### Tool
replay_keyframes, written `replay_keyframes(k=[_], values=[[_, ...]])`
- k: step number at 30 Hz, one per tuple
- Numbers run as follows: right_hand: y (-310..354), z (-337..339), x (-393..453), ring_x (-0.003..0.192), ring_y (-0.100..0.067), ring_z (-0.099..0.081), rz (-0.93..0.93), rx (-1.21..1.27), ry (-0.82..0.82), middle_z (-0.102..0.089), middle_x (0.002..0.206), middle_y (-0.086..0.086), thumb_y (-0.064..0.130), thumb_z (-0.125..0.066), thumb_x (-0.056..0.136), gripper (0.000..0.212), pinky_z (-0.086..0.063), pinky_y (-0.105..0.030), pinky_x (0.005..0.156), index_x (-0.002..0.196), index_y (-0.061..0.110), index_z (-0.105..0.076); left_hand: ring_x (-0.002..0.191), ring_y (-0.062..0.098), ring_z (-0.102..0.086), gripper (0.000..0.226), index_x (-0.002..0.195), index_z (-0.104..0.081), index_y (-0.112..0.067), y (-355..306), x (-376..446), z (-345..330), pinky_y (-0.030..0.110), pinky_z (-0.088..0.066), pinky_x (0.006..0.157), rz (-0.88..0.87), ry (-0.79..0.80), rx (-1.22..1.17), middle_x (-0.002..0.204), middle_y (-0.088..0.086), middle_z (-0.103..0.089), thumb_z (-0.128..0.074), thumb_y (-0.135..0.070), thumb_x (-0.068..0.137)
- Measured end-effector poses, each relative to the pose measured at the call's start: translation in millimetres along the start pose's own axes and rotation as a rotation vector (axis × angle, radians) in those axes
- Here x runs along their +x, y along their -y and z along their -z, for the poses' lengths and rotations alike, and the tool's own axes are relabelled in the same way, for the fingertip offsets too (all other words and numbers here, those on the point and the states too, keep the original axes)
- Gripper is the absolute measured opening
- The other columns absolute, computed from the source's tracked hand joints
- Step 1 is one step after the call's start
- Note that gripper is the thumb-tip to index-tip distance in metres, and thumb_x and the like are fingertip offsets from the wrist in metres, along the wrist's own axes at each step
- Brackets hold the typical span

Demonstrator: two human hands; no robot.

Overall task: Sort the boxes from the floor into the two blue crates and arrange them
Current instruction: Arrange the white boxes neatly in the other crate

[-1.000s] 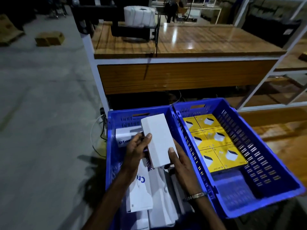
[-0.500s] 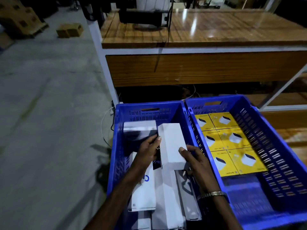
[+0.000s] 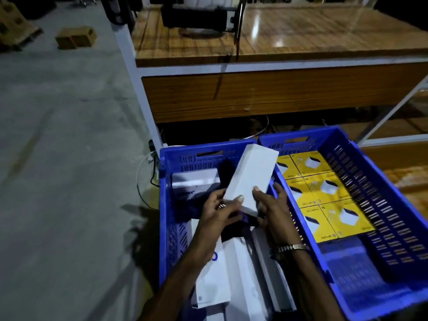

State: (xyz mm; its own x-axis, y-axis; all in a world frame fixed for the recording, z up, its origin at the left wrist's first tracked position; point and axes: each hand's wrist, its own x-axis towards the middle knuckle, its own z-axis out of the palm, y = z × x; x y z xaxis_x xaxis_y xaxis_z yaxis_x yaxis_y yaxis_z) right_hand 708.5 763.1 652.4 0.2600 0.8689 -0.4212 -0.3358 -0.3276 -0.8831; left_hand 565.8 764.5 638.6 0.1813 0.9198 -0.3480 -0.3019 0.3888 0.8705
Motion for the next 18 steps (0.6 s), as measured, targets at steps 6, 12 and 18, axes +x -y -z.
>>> replay_keyframes(k=[6, 12, 18], values=[[27.0, 20.2, -4.7, 0.083, -0.008, -0.071, 0.087, 0.040, 0.054, -0.074, 0.098, 0.004, 0.022, -0.079, 0.085, 0.036, -0.054, -0.025, 0.055, 0.118, 0.022, -0.064, 0.113, 0.028, -0.069, 0.047, 0.120, -0.073, -0.012, -23.9, 23.3, 37.3, 0.045, -0.049, 0.096, -0.113, -0.044, -0.049, 0.125, 0.016, -0.074, -0.070, -0.030, 0.076], [53.5, 45.6, 2.5, 0.081, -0.016, -0.070, -0.013, -0.333, 0.327, -0.073, 0.098, -0.006, 0.014, -0.076, 0.088, 0.041, -0.058, -0.031, 0.066, 0.127, 0.026, -0.068, 0.111, 0.024, -0.066, 0.049, 0.132, -0.067, -0.022, -40.9, 60.8, 47.3, 0.036, -0.048, 0.093, -0.142, -0.072, 0.188, 0.126, 0.005, -0.071, -0.063, -0.034, 0.085], [20.5, 22.3, 24.6, 0.055, -0.019, -0.048, -0.200, -0.192, 0.225, -0.060, 0.074, -0.014, 0.011, -0.074, 0.091, 0.032, -0.051, -0.029, 0.053, 0.121, 0.007, -0.067, 0.105, 0.032, -0.068, 0.034, 0.114, -0.062, -0.012, -19.1, 95.8, 38.4, 0.037, -0.054, 0.077, -0.132, -0.418, 0.148, 0.112, 0.013, -0.070, -0.073, -0.036, 0.092]])
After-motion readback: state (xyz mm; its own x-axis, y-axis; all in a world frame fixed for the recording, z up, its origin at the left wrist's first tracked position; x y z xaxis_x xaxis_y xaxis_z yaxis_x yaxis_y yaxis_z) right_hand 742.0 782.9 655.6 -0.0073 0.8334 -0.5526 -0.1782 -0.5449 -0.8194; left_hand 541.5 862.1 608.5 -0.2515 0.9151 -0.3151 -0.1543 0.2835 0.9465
